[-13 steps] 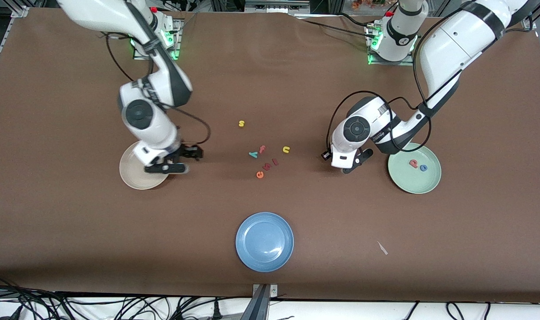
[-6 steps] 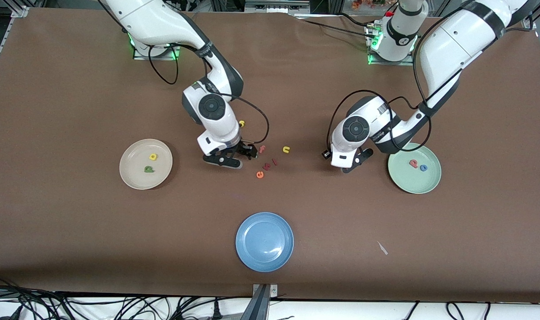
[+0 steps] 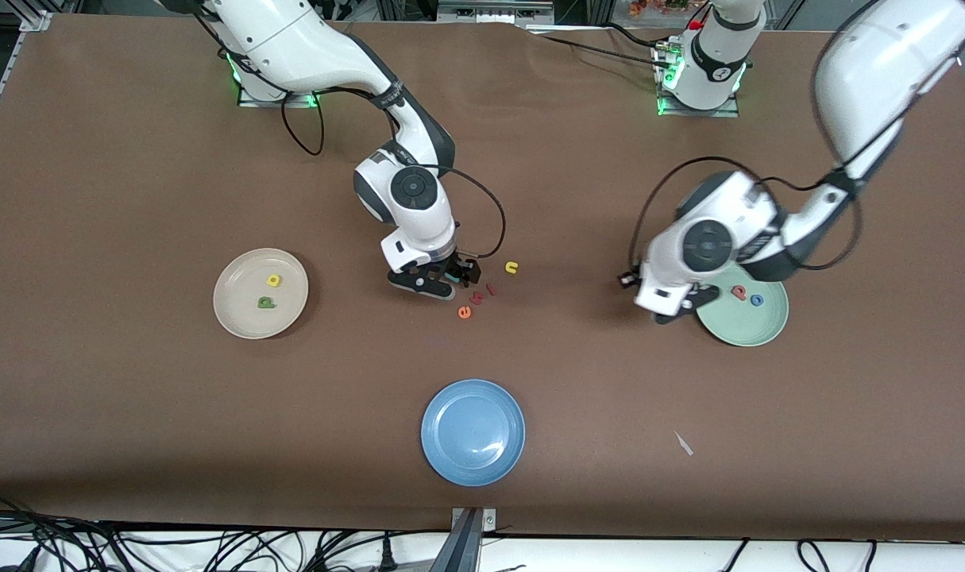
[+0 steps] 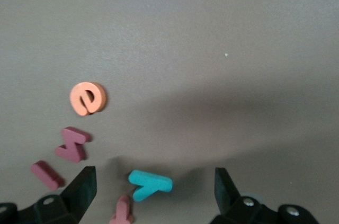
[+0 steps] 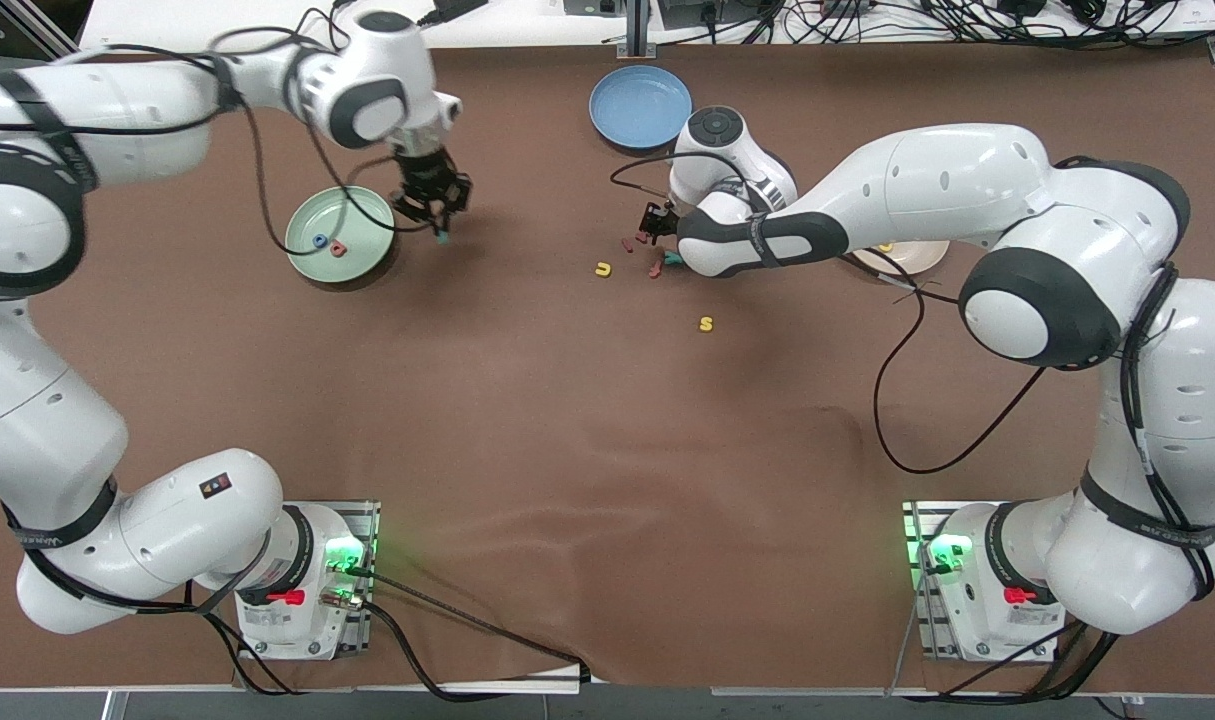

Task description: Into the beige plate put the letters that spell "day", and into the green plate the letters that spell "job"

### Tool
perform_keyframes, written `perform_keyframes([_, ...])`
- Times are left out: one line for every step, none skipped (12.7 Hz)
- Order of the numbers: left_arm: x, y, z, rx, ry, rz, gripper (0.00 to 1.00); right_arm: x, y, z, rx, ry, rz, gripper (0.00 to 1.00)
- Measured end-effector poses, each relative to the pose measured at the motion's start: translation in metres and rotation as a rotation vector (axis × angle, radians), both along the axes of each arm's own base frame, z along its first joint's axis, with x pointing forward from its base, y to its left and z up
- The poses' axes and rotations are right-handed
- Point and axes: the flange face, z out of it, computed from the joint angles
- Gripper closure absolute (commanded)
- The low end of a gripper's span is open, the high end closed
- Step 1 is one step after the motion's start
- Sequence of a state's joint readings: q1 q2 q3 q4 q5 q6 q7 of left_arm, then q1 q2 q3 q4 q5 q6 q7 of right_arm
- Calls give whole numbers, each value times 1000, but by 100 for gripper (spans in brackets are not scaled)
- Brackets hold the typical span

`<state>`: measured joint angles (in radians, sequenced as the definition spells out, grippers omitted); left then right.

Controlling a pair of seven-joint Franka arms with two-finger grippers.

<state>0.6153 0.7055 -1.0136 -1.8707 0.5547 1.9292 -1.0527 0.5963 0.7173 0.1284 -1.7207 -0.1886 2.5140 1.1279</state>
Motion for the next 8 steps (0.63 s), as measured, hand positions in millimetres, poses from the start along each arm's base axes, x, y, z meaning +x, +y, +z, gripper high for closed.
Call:
perform_keyframes([7, 34, 7, -12, 5, -38, 100, -1, -1, -6, -10, 0, -2, 4])
perform_keyframes([12, 63, 9, -21, 4, -83, 100, -1, -1, -11, -16, 3, 0, 5])
perform_keyframes([17, 91, 8, -12, -6, -134, 100, -1, -2, -14, -22, 3, 5, 6])
perform_keyframes([20, 119, 5, 13, -17, -181, 100, -1, -1, -15, -26, 0, 10, 7])
perform_keyframes([21, 142, -2, 36, -19, -215, 100, -1, -1, -15, -26, -1, 11, 8])
perform_keyframes([23, 158, -13, 50, -27, -233, 100, -2, -1, -14, -28, -1, 13, 9])
perform_keyframes([25, 168, -27, 40, -53, -234, 94, -2, -1, -15, -28, -1, 13, 9])
perform_keyframes([28, 170, -39, 15, -77, -226, 92, -2, -1, -14, -29, -1, 11, 11])
